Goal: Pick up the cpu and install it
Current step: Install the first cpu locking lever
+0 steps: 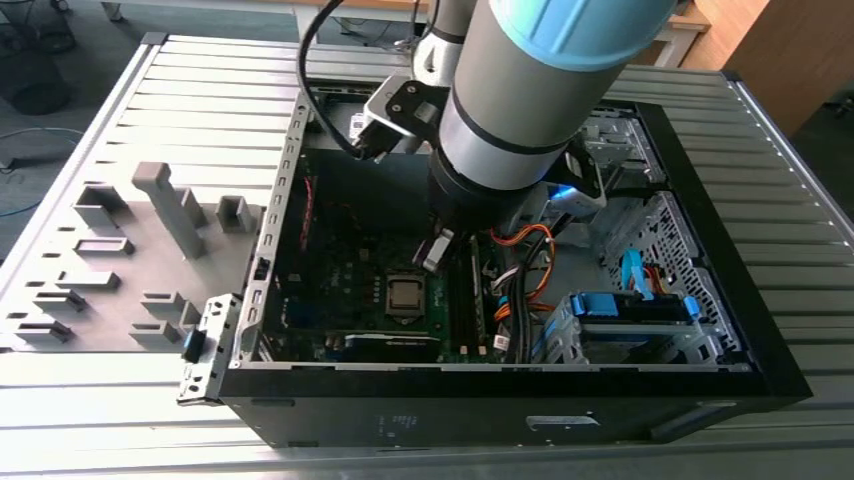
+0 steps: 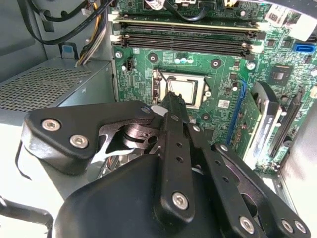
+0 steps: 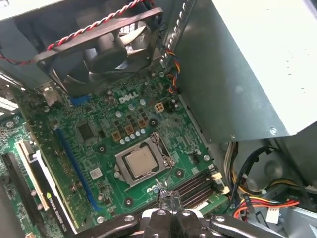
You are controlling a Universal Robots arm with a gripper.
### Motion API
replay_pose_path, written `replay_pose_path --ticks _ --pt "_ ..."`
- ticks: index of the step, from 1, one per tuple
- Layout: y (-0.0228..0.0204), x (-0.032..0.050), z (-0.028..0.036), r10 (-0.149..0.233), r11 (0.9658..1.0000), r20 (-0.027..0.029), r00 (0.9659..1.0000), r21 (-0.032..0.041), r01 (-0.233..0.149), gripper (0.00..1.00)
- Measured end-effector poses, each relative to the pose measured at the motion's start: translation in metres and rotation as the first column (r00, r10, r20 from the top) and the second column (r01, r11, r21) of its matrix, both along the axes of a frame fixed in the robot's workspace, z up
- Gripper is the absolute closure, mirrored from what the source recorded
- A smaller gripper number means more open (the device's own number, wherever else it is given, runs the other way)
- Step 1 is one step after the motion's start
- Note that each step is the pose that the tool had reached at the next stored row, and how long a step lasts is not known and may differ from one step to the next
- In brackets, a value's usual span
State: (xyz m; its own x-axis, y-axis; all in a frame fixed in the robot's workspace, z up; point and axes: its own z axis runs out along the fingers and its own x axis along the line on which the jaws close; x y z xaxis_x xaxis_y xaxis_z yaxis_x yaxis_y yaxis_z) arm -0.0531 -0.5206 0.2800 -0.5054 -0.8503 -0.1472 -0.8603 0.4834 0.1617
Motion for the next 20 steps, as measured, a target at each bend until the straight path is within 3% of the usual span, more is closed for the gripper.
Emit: replay_pose_path --ticks 7,14,20 --pt "0.0003 -0.0011 -0.0095 0.000 1.0000 0.0025 1.0000 0.0014 0.000 0.89" --pt "0.0070 -0.0011 -0.0147 0.000 1.0000 0.0025 1.0000 0.0009 0.000 0.89" --pt "0.0095 -0.0015 -0.0237 0.000 1.0000 0.0025 1.0000 -0.0086 0.000 0.89"
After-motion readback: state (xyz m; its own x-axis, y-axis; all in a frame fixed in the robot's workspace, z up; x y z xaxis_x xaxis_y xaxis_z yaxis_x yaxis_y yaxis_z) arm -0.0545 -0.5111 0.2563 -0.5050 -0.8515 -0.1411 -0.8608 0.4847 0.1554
